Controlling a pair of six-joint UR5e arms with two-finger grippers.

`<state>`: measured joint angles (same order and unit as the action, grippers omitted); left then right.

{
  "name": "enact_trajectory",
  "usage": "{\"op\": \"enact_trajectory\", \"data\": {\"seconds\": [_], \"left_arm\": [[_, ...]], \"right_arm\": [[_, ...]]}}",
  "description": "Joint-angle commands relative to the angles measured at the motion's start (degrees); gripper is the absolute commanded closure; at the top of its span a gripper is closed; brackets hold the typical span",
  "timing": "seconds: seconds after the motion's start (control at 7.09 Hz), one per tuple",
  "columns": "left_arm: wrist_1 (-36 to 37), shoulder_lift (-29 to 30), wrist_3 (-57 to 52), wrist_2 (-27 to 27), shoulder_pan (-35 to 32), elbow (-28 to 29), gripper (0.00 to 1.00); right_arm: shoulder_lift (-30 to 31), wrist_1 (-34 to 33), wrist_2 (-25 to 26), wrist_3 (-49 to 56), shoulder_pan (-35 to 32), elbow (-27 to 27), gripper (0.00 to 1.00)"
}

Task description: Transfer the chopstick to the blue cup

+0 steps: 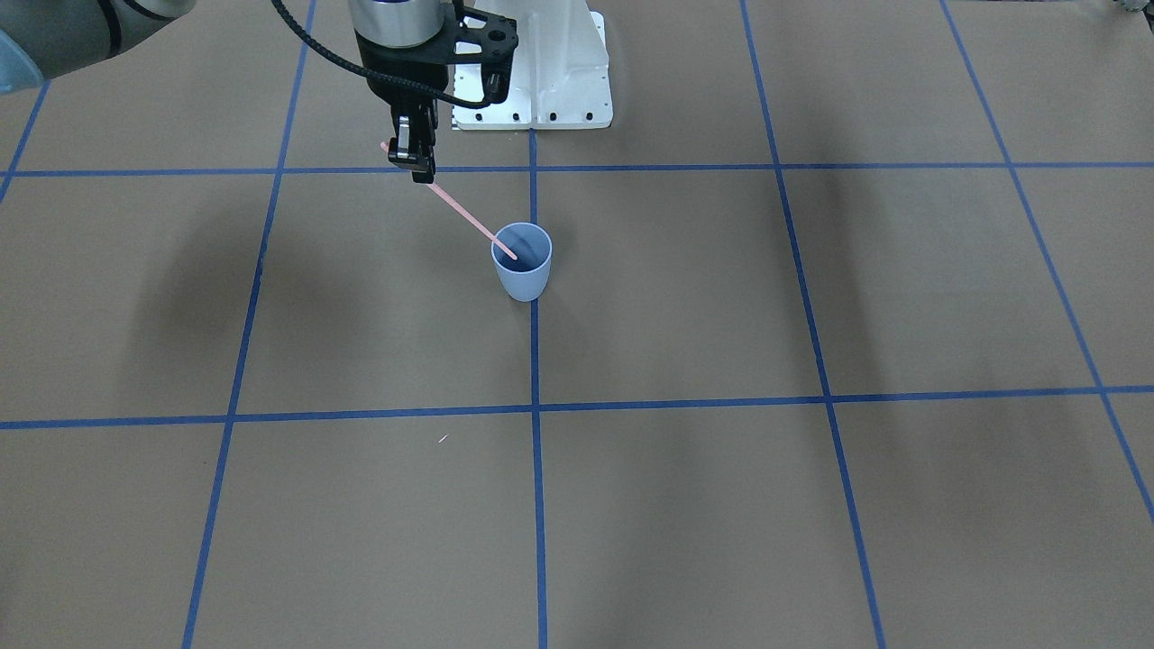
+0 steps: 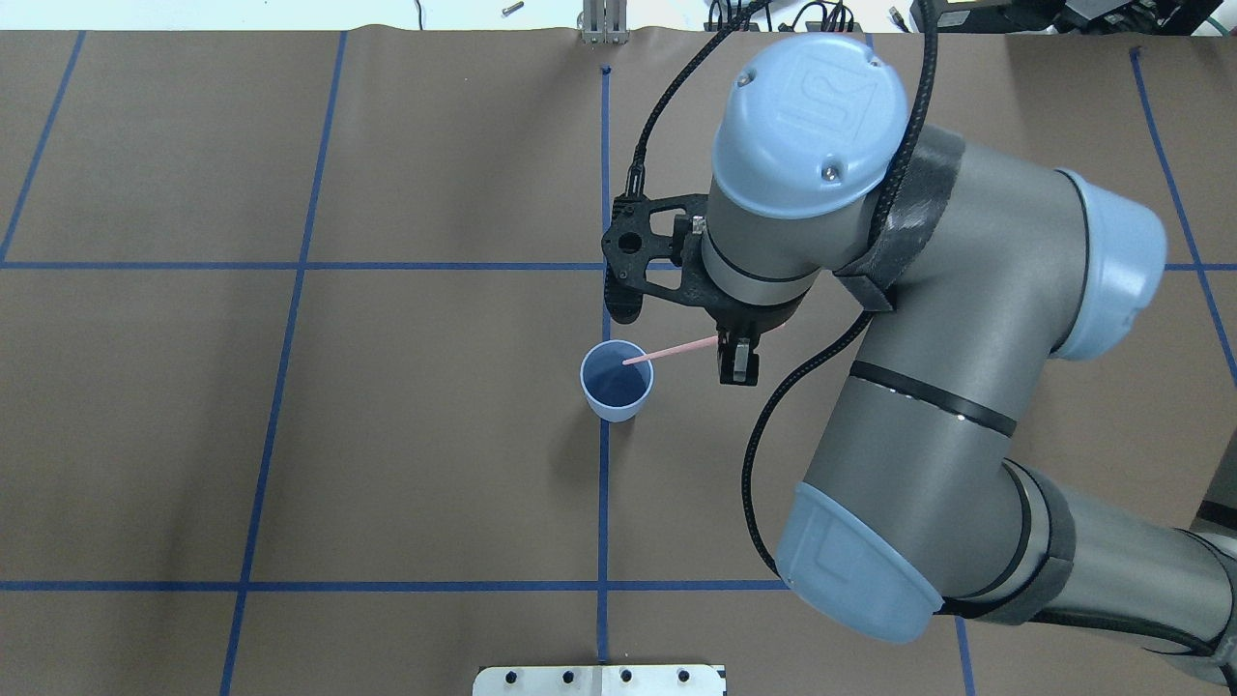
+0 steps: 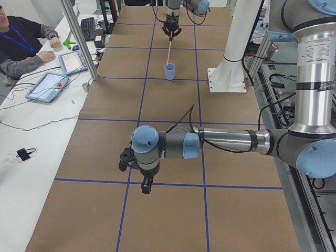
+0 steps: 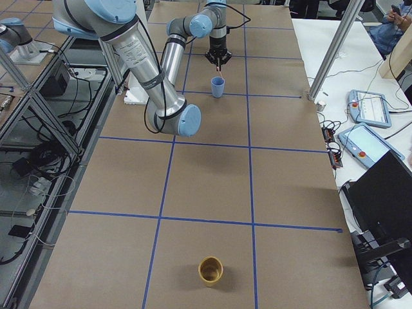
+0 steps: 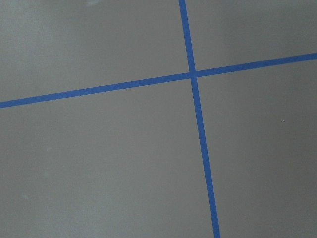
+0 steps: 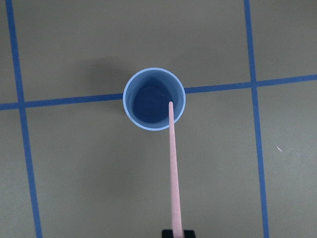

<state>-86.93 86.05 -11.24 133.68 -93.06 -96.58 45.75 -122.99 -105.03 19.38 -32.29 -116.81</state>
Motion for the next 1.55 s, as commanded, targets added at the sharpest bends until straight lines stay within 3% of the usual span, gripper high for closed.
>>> {"op": "enact_trajectory", "data": {"seconds": [0.0,0.42,0.56,0.85,0.99,1.13,1.41], "left_arm": [[0.00,-0.09,-0.01,0.00,-0.01,0.25,0.01],[-0.17,-0.09,-0.01,0.00,-0.01,0.43,0.01],[-0.17,0.00,-0.01,0.00,-0.01,0.43,0.01],[-0.17,0.00,-0.01,0.00,0.07,0.43,0.01],[-0.17,0.00,-0.01,0.00,0.07,0.43,0.01],[-0.17,0.00,-0.01,0.00,0.08,0.43,0.01],[-0.17,0.00,-0.01,0.00,0.08,0.43,0.01]], "right_arm": [[-0.66,-0.32,2.72,-2.57,2.66,0.45,0.96],[-3.21,-0.23,4.90,-3.38,4.68,4.30,0.93],[-3.30,-0.14,5.44,-3.29,4.86,4.84,0.88],[-3.13,0.38,6.14,-3.12,6.26,5.02,0.52],[-2.43,2.30,6.32,-3.03,7.23,5.11,0.22],[-0.94,6.84,6.32,-3.03,7.33,5.11,0.08],[-1.89,7.94,6.15,-3.20,7.24,3.62,0.02]]}}
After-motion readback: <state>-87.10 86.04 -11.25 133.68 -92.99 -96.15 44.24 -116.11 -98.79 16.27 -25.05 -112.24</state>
